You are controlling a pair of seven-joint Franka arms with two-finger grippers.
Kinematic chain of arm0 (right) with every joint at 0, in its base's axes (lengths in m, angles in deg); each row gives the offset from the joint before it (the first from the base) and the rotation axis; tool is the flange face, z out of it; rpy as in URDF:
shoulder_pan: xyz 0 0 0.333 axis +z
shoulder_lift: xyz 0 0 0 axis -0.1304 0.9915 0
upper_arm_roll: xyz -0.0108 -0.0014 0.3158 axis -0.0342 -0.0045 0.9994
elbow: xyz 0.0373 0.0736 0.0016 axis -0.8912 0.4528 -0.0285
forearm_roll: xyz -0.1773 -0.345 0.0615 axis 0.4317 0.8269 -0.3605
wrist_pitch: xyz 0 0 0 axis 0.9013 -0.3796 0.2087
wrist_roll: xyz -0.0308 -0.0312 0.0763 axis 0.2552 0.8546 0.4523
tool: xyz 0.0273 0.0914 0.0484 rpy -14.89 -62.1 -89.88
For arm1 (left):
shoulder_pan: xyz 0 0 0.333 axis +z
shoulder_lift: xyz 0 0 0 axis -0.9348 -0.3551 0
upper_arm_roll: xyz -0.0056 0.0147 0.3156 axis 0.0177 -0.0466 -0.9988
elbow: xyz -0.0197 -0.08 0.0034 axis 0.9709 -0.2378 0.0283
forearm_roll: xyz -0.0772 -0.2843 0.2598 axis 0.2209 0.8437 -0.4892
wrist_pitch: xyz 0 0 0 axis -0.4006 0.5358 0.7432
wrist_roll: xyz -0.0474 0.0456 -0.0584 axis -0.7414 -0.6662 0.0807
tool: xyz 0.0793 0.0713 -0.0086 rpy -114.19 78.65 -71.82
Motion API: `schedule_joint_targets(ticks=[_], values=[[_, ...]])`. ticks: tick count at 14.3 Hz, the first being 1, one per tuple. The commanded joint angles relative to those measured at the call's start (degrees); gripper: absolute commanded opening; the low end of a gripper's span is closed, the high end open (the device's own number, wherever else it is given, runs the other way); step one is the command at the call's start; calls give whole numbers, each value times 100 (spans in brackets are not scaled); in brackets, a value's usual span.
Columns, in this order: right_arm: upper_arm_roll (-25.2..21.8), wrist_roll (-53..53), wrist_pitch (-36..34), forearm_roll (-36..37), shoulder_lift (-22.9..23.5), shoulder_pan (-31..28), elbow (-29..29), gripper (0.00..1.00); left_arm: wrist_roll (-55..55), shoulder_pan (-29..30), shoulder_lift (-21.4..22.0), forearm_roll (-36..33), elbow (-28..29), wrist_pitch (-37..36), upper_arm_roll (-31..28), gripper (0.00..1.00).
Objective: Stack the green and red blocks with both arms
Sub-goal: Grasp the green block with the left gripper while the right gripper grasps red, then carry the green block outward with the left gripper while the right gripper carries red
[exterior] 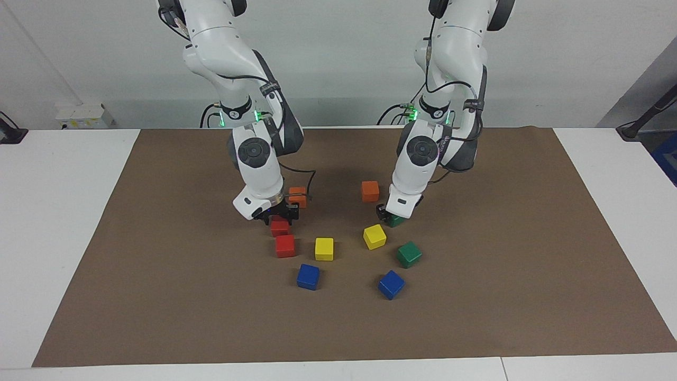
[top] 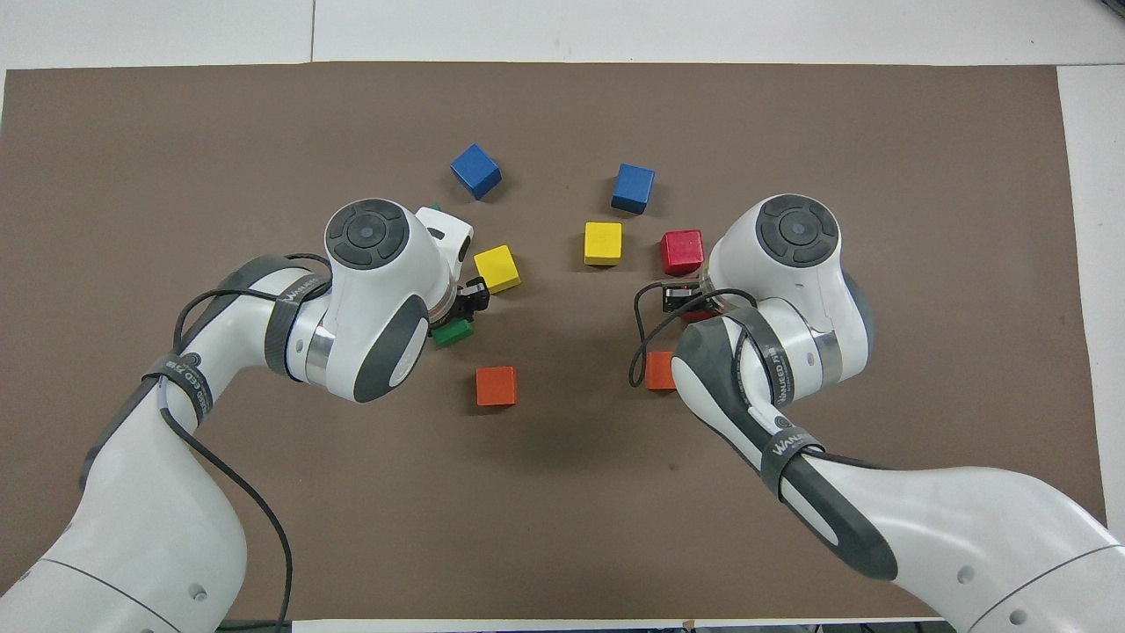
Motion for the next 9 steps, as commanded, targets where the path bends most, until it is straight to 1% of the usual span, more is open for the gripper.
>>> schedule_joint_targets(ticks=[1,3,5,7,8,9], values=[[38,165,-224,-96,-20,18,-69,0,-93,-50,164,-44,170,132,-96,0],[38,192,-531,-105,-46,9,-262,0,-260,-24,199,-35,56,-16,-113,0],[38,271,-1179,-105,-55,-35,-726,0,-601,186,383,-35,38,-280,-122,0],[38,210,-1787,-105,-125,-139,-1184,0,-1381,519,577,-35,38,-578,-122,0],[38,96,-1937,-105,-178,-227,-1282,0,-1855,748,647,-35,38,-710,-122,0],[38,-166,-1965,-105,-326,-367,-1283,0,-2278,950,691,-35,47,-808,-122,0]])
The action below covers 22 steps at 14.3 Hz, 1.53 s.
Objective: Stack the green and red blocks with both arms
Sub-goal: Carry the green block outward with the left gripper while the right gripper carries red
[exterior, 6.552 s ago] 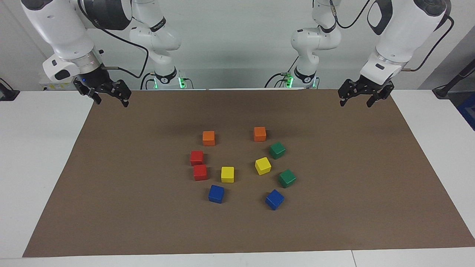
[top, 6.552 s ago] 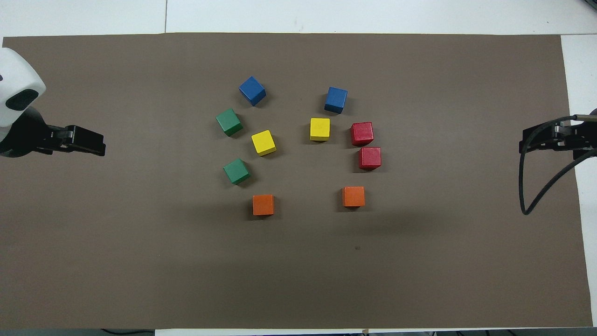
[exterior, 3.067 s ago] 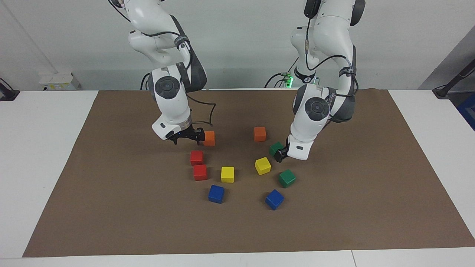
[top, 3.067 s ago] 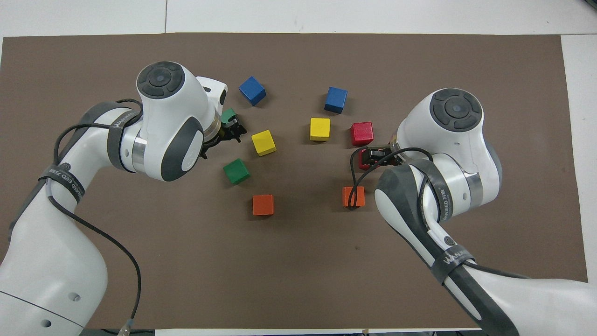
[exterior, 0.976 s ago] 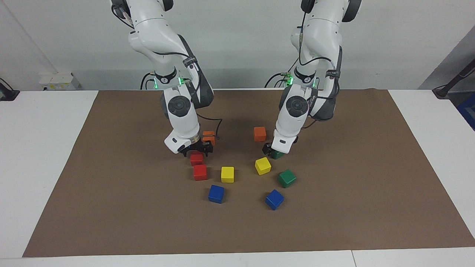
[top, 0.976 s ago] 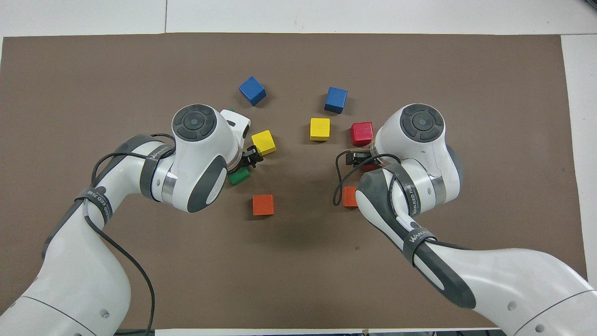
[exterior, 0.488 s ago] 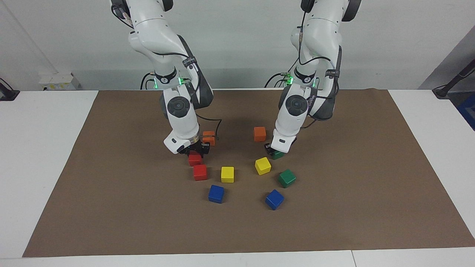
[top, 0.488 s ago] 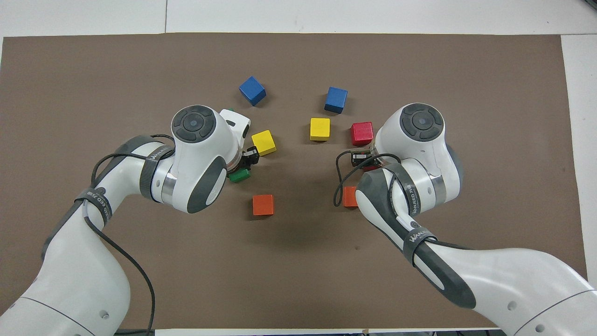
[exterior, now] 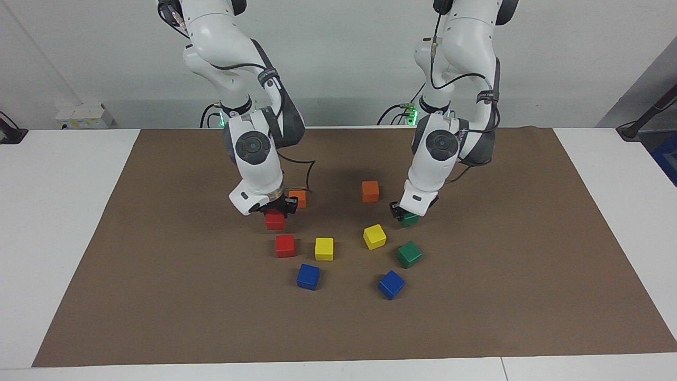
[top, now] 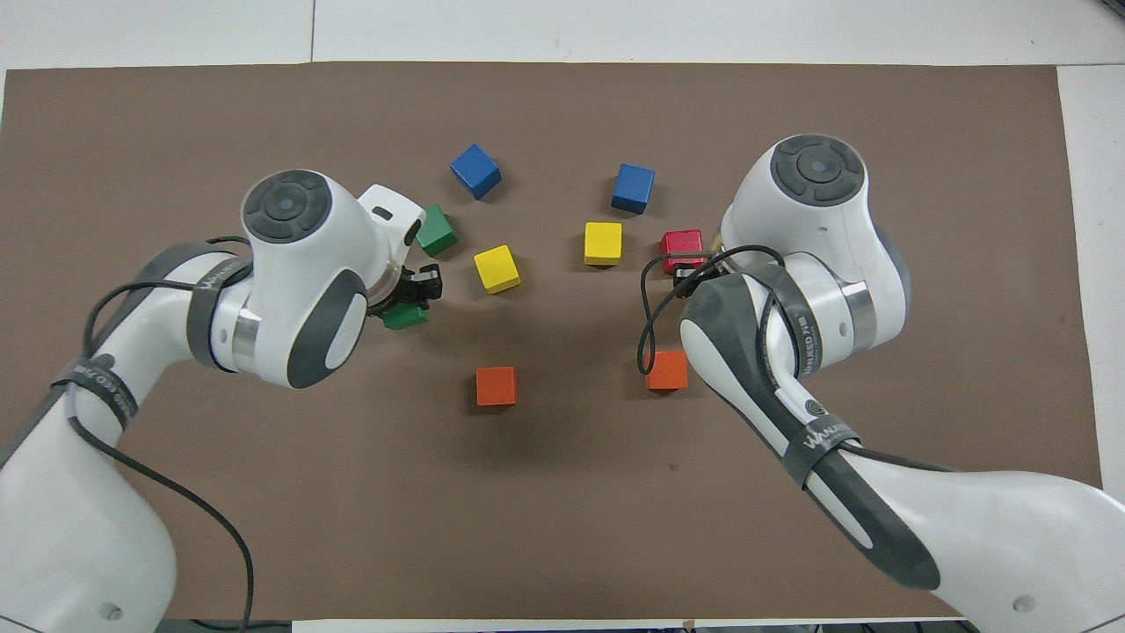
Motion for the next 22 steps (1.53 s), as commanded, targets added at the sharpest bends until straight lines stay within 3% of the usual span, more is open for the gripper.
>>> schedule_joint_targets(ticks=[1,8,11,17,22], values=[[43,-646,-263,-105,-249,-430,-160,0,-1223,688,293,-30,81,-358,25,0],[26,-3021,-324,-96,-680,-1450,270,0,-3114,1903,75,-48,-121,-26,16,0],[17,-3154,-71,9,-803,-1679,630,0,-3284,2071,-224,-65,-410,19,16,0],[26,-3093,527,-8,-848,-2207,1316,0,-3784,2326,-576,-100,-464,467,-1,0],[26,-2794,800,-8,-742,-2348,1527,0,-3855,2317,-594,-259,-385,546,8,0]])
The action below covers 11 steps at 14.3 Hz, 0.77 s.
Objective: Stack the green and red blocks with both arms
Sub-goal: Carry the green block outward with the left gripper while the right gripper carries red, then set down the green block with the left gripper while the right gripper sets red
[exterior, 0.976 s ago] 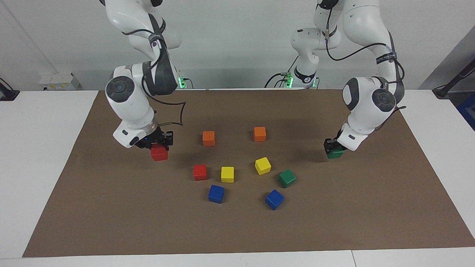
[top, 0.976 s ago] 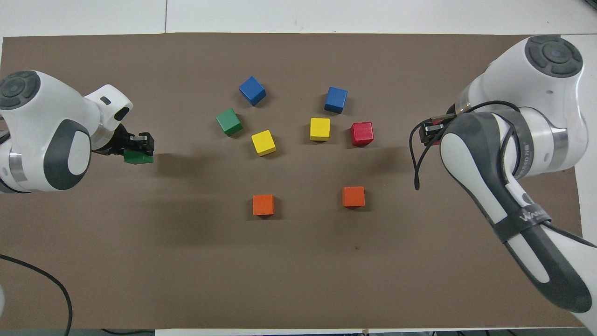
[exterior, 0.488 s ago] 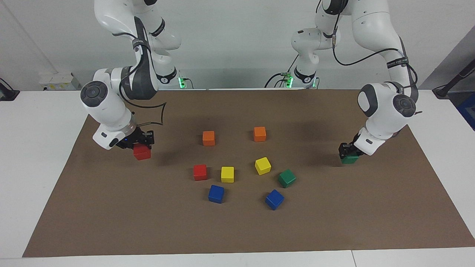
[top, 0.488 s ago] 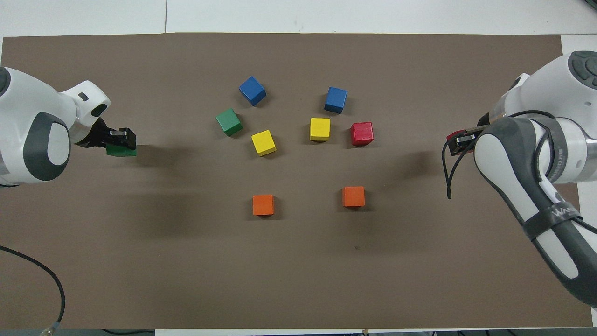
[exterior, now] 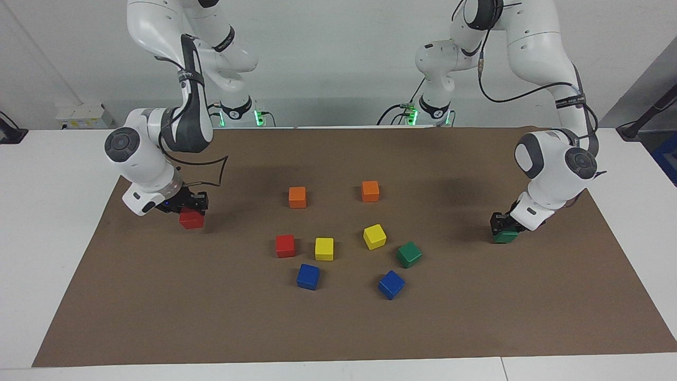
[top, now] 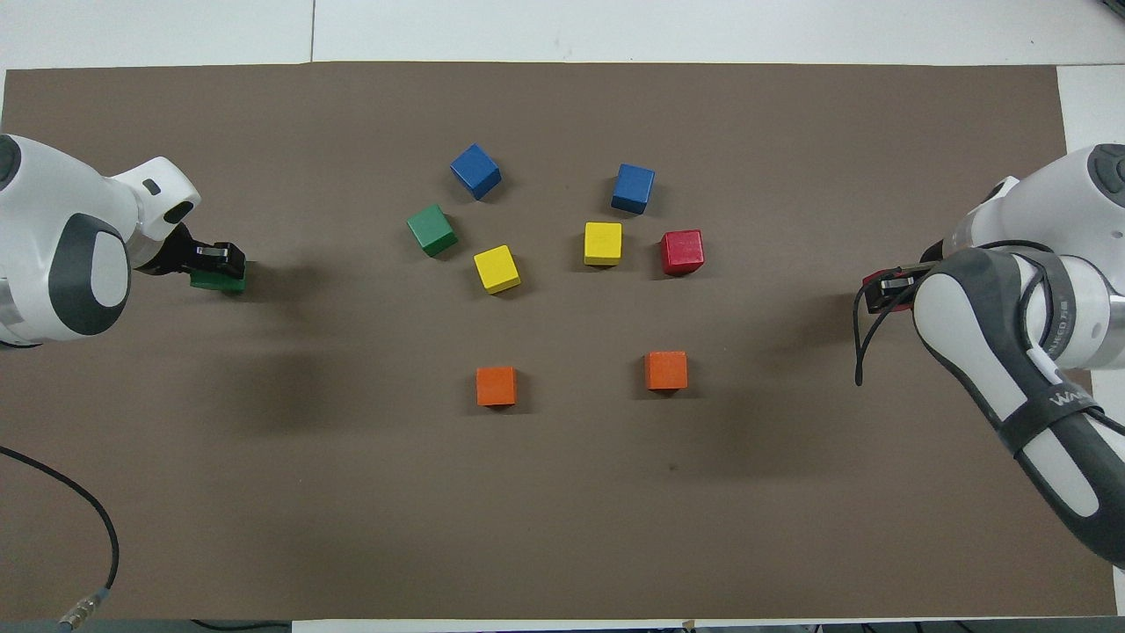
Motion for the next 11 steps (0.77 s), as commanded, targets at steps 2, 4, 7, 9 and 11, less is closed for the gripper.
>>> schedule_joint_targets(ticks=[2,4,7,9,11], values=[[69,181,346,-23,-64,-141,288,0,-59,41,-43,-92,41,198,32,0],[69,191,452,-23,50,-150,288,0,-32,15,-52,-92,42,199,32,0],[69,191,566,-23,121,-150,306,0,3,14,-78,-83,68,199,32,0],[69,217,610,-23,156,-141,297,0,134,41,-78,-83,77,208,32,0],[69,252,732,-23,218,-141,306,0,310,41,-78,-83,77,199,32,0]])
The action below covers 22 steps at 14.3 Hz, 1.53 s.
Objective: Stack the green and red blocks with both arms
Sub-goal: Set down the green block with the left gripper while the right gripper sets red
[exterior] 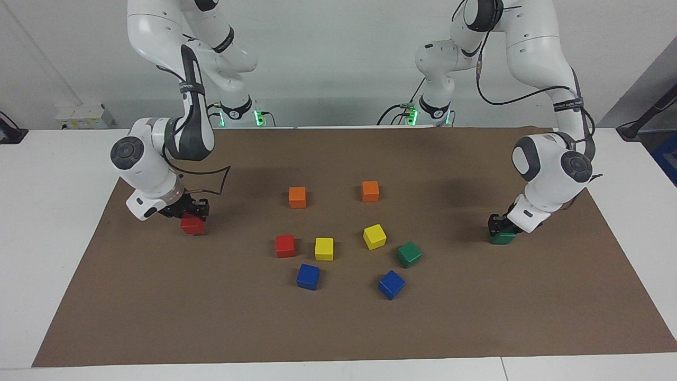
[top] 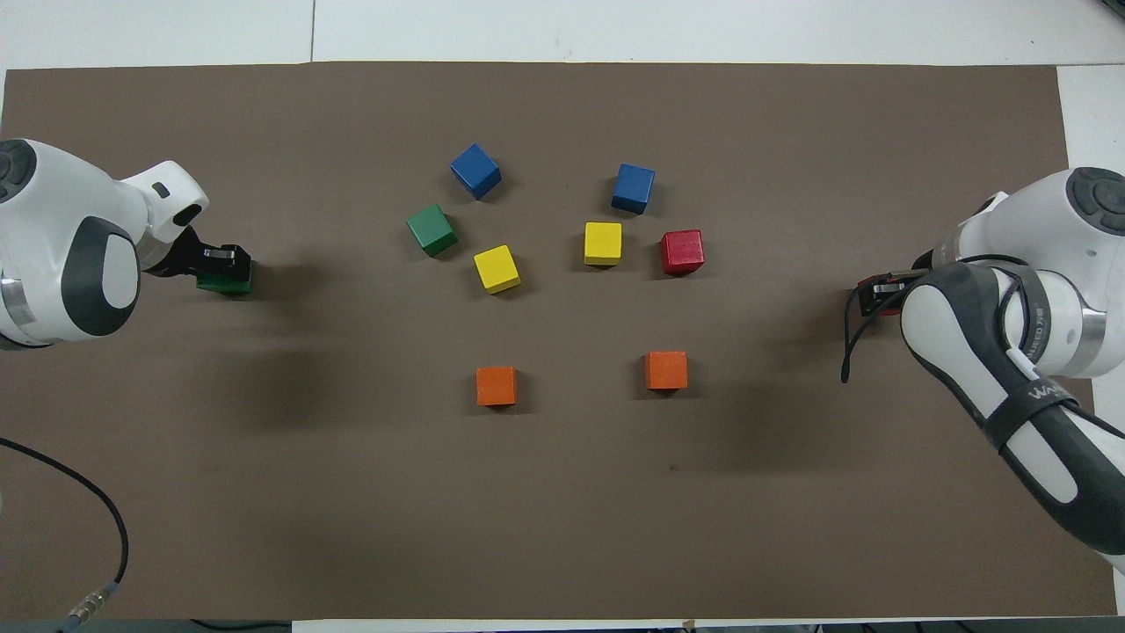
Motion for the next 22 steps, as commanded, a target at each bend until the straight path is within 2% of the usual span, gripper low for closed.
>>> schedule_joint_targets(ticks=[1,4,5,6,7,12,16,19,20,21,22], values=[[70,107,217,-23,44,-86,66,0,232,41,-2,-61,36,114,22,0],[70,160,269,-23,87,-60,66,0,495,41,-2,-61,53,114,22,0],[70,160,322,-23,105,-51,75,0,574,32,-2,-61,71,123,22,13],[70,160,348,-23,114,-51,75,0,671,24,-2,-69,97,158,22,59],[70,160,357,-23,123,-42,84,0,689,6,7,-69,115,210,22,100],[70,195,568,-23,149,-24,189,0,619,-20,7,-78,-7,150,22,100],[70,195,647,-23,185,-24,198,0,794,-178,16,9,-868,-719,40,100],[70,195,639,-23,193,-16,189,0,1539,-389,16,176,-1167,-879,66,100],[70,204,639,-23,193,-7,181,37,1829,-529,7,264,-1273,-931,58,100],[79,204,621,-23,202,-7,163,67,2249,-713,-2,282,-1326,-940,57,100],[79,204,569,-23,202,-7,137,86,2767,-871,-2,308,-1361,-949,57,100]])
